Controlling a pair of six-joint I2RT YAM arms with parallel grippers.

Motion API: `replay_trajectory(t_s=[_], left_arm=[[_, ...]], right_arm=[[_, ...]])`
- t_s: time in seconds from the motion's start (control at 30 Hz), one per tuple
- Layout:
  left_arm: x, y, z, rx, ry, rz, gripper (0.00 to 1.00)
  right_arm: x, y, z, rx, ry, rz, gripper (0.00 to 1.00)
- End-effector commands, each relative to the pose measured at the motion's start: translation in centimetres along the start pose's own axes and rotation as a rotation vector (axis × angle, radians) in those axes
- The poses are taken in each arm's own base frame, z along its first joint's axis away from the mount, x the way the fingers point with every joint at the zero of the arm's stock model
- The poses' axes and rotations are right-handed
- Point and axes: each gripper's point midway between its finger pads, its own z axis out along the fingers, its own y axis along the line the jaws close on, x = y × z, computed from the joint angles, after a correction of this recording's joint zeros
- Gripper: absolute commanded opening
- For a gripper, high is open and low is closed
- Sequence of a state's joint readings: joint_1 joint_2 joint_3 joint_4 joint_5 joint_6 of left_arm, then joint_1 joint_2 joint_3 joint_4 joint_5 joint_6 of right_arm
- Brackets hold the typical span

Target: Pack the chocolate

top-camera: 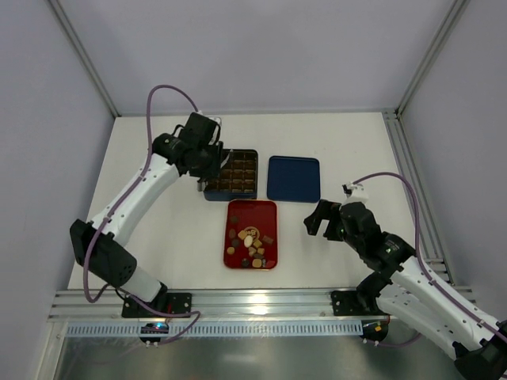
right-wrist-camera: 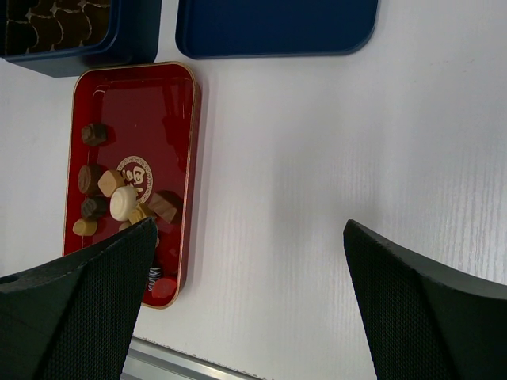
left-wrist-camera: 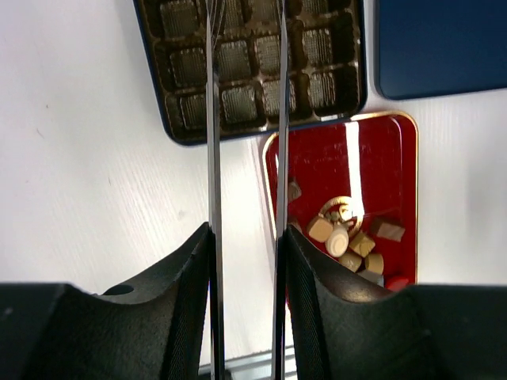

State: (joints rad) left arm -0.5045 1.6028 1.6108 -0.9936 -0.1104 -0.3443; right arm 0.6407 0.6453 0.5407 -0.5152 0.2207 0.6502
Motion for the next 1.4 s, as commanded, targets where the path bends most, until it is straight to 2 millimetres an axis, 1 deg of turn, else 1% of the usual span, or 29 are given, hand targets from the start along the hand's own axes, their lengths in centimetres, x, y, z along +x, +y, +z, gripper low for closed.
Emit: replay_trajectory(t_s=[0.0,0.03,0.07,0.17,0.2,0.23,0.3,0.33,0.4,0.43,0.5,0.57,0.67,0.77,1.0,1.37], left_arm=[[1.9,-1.0,-3.3,0.068,-0.023,0.002,0.4],[2.6,-1.2,-3.7,0.075,-0.022,0.01,0.4],[3.7,-1.5,-4.4,0.084,-0.016,0.021,0.4],[5.8,-1.9,-5.2,0.095,-0.001,0.04,0.4],[6.9,-1.8,-5.6,0.096,0.005,0.039,0.4],[7.6,-2.3,-5.9,0.107,0.01,0.055,0.4],[9.2,-2.5,-6.5,0.118,0.018,0.062,0.4],[10.0,-3.0,-6.8,0.127,0.019,0.083,0.4],[11.0,-3.3,-7.2,0.131,0.029,0.098,0.4],[11.7,-3.3,-7.3,0.13,0.036,0.098,0.4],[12.6,-3.7,-7.5,0.134,0.039,0.117,0.4],[13.6,-3.7,-7.1,0.122,0.056,0.124,0.4],[14.7,-3.6,-6.4,0.106,0.078,0.132,0.4],[15.2,-3.7,-5.7,0.091,0.085,0.13,0.4],[15.3,-3.6,-4.4,0.057,0.088,0.131,0.4],[15.5,-3.8,-3.4,0.042,0.105,0.14,0.4]], right_arm=[[-1.4,1.1,-0.3,-0.042,-0.051,0.015,1.0],[-1.4,1.1,-0.3,-0.042,-0.053,0.015,1.0],[-1.4,1.0,-0.3,-0.041,-0.054,0.019,1.0],[-1.2,1.0,-0.2,-0.042,-0.055,0.023,1.0],[-1.2,0.9,-0.2,-0.041,-0.056,0.028,1.0],[-1.2,0.9,-0.2,-0.041,-0.056,0.028,1.0],[-1.0,0.9,-0.2,-0.044,-0.052,0.032,1.0],[-1.0,0.9,-0.2,-0.047,-0.055,0.034,1.0],[-1.0,0.9,-0.2,-0.049,-0.055,0.036,1.0],[-0.9,0.9,-0.2,-0.047,-0.055,0.041,1.0],[-0.9,0.9,-0.2,-0.049,-0.057,0.043,1.0],[-0.9,0.9,-0.3,-0.052,-0.057,0.042,1.0],[-0.8,0.8,-0.3,-0.054,-0.057,0.048,1.0],[-0.7,0.7,-0.4,-0.051,-0.055,0.047,1.0],[-0.5,0.4,-0.5,-0.044,-0.056,0.045,1.0],[-0.6,0.4,-0.5,-0.047,-0.058,0.041,1.0]])
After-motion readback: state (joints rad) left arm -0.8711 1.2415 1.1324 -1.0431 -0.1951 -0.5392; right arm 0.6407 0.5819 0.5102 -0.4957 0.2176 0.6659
